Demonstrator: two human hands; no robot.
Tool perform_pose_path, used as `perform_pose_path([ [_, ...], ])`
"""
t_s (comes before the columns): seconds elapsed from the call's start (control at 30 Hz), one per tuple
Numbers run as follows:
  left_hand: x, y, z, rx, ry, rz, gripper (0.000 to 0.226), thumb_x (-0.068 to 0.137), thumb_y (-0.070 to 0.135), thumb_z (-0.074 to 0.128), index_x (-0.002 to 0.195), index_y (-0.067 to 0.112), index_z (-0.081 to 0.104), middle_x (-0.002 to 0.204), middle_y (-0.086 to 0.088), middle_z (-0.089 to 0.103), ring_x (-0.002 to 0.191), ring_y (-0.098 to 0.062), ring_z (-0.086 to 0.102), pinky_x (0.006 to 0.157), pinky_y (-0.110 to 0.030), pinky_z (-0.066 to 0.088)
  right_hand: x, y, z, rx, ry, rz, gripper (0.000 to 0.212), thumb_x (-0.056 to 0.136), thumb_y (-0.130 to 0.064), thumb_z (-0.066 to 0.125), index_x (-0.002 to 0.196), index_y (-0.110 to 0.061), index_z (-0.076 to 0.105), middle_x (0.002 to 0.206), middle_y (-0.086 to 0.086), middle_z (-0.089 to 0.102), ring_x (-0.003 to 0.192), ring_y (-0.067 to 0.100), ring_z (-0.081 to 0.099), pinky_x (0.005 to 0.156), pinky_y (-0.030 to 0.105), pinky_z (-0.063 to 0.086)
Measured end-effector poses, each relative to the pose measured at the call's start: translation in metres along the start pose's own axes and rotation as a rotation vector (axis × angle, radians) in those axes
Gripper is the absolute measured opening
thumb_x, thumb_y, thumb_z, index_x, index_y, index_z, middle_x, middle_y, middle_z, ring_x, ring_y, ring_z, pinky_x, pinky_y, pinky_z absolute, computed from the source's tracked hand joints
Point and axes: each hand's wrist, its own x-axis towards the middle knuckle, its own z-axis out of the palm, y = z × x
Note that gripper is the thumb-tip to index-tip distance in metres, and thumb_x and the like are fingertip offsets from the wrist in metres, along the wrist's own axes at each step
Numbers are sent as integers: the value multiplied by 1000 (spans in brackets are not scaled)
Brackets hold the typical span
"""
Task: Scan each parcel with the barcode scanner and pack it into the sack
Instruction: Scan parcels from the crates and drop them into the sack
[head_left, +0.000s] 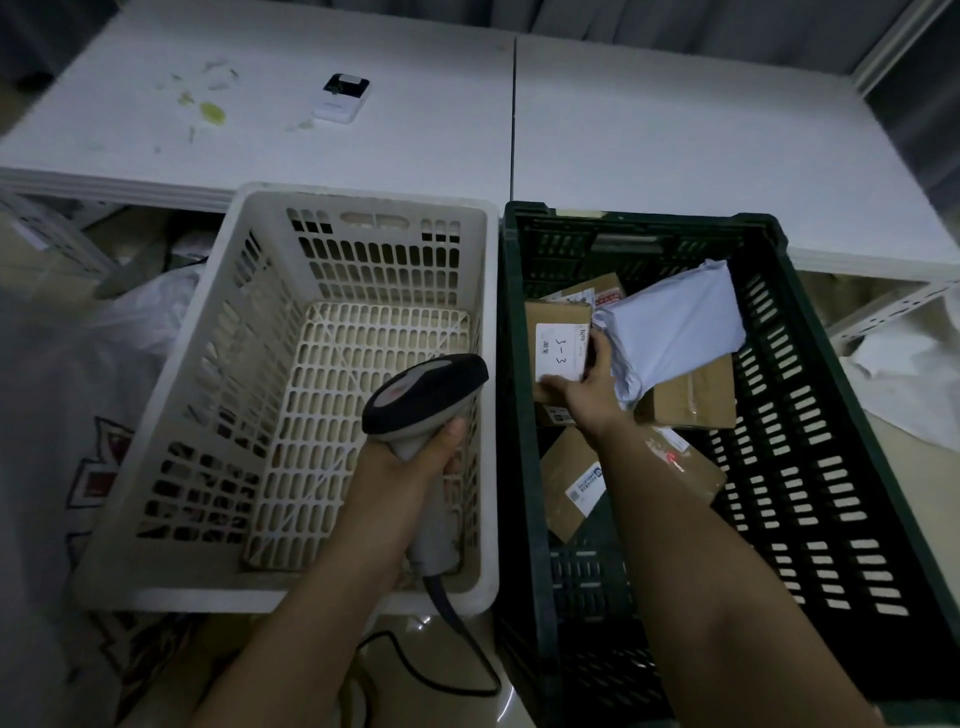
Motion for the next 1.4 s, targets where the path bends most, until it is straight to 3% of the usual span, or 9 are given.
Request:
perform_pose_path([
  [0.07,0,0,0,11,11,-2,28,84,20,68,112,17,65,80,12,72,71,-1,68,63,-19,51,1,4,-4,4,12,10,98,62,-34,80,143,-39,24,145,3,45,129,28,45,103,53,45],
  [0.3,0,1,-1,5,35,-19,35,83,20,69,117,11,65,87,5,71,75,-8,66,69,-26,51,-1,4,-5,122,67,80,60,76,-9,79,117,-24,37,128,12,53,116,30,55,94,49,52],
  [0.57,-7,0,6,-10,27,-43,23,84,22,68,107,22,64,82,11,71,70,-3,67,69,-25,53,-7,-5,-21,205,-67,158,89,49,-36,90,125,-30,44,128,4,59,112,27,61,97,48,51],
  [0.73,-14,1,9,-20,-5,-37,20,85,18,67,105,21,65,76,10,71,69,-5,67,72,-27,53,-12,-9,-6,410,31,230,80,57,-23,88,127,-12,50,121,12,65,102,31,66,77,45,59],
  [0.83,-15,1,7,-16,-4,-37,21,84,19,67,105,22,65,80,11,71,71,-2,67,73,-25,53,-13,-5,4,490,141,237,79,50,-25,88,119,-16,52,121,12,64,105,30,64,88,50,55],
  [0.97,-13,1,6,-23,12,-37,18,83,22,67,101,25,65,86,10,70,71,-2,66,68,-24,52,-20,-7,1,483,168,193,47,72,-14,80,100,-29,45,113,-3,54,111,28,57,98,50,50],
  [1.1,-11,1,6,-26,3,-39,24,81,24,68,105,24,65,88,8,71,74,-5,66,69,-26,51,-30,-16,-3,329,233,103,48,71,-29,83,97,-30,43,107,-5,51,108,25,56,96,48,51],
  [1.23,-12,2,8,-39,8,-37,19,82,23,68,101,23,66,78,12,71,66,0,67,65,-24,50,-57,-31,-11,72,342,-49,55,69,-30,85,103,-23,42,120,7,45,107,22,50,80,30,46],
  [1.4,-26,6,14,-28,21,-9,17,86,20,67,103,22,64,77,10,69,64,0,66,64,-22,50,-105,-45,-32,-53,356,-206,59,73,-16,82,117,-22,43,129,5,30,110,11,39,78,7,40],
])
